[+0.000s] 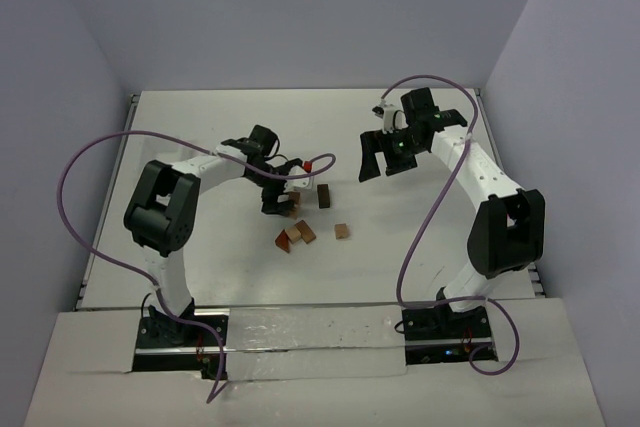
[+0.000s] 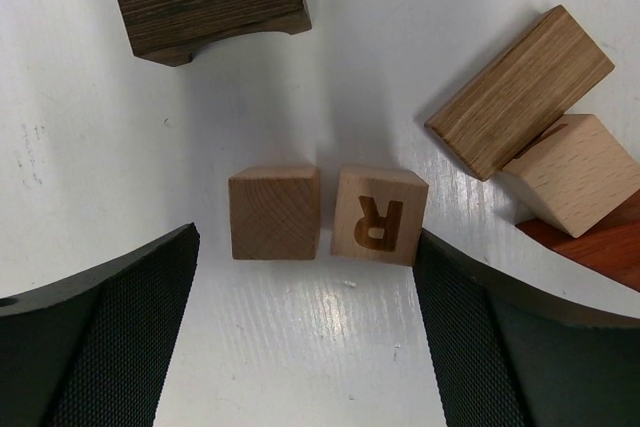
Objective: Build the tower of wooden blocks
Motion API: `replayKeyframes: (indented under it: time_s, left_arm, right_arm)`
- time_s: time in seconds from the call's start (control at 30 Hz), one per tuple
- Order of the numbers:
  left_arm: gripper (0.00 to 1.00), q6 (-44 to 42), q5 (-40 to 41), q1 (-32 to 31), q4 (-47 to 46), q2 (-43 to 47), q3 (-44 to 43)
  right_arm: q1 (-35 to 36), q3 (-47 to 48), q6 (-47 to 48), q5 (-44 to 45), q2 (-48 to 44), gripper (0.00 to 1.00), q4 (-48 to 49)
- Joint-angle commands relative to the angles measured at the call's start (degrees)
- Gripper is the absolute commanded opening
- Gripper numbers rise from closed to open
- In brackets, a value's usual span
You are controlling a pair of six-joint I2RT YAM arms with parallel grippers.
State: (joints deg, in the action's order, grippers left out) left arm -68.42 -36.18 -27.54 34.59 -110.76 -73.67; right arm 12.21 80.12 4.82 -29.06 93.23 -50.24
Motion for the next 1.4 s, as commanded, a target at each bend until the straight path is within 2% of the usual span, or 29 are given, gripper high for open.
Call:
replayKeyframes:
  time_s: [0.0, 0.2, 0.33, 0.53, 0.9, 1.1, 1.37]
  left_arm:
    - [0.91, -1.8, -1.9, -0.5, 1.0, -0.9, -2.8]
    - [0.92, -1.7, -2.2, -0.5, 1.7, -0.9, -3.1]
    - [0.99, -1.6, -2.7, -0.7, 3.1, -1.3, -3.9]
    - [0.99, -1.0, -2.4, -1.3, 4.0, -1.4, -4.0]
    - [0.89, 1.6, -2.2, -1.6, 5.0, -2.1, -5.6]
    - [0.81, 2.4, -1.5, -1.8, 5.6, -3.2, -6.5]
    - [0.79, 4.0, -0.3, -2.0, 3.9, -3.0, -5.8]
  right_arm:
    - [-0.3, 1.4, 0.6, -1.5, 0.5, 1.00, 0.0]
    - [-0.4, 1.7, 0.6, -1.7, 0.9, 1.00, -0.2]
    - [-0.4, 1.7, 0.7, -1.9, 0.9, 1.00, -0.3]
    - [-0.4, 1.9, 0.7, -1.9, 1.1, 1.00, -0.5]
    - [-0.4, 2.3, 0.7, -2.2, 1.4, 1.00, -0.7]
    - [-0.4, 2.2, 0.7, -2.0, 1.4, 1.00, -0.8]
    - [-0.4, 2.2, 0.7, -2.1, 1.3, 1.00, -0.9]
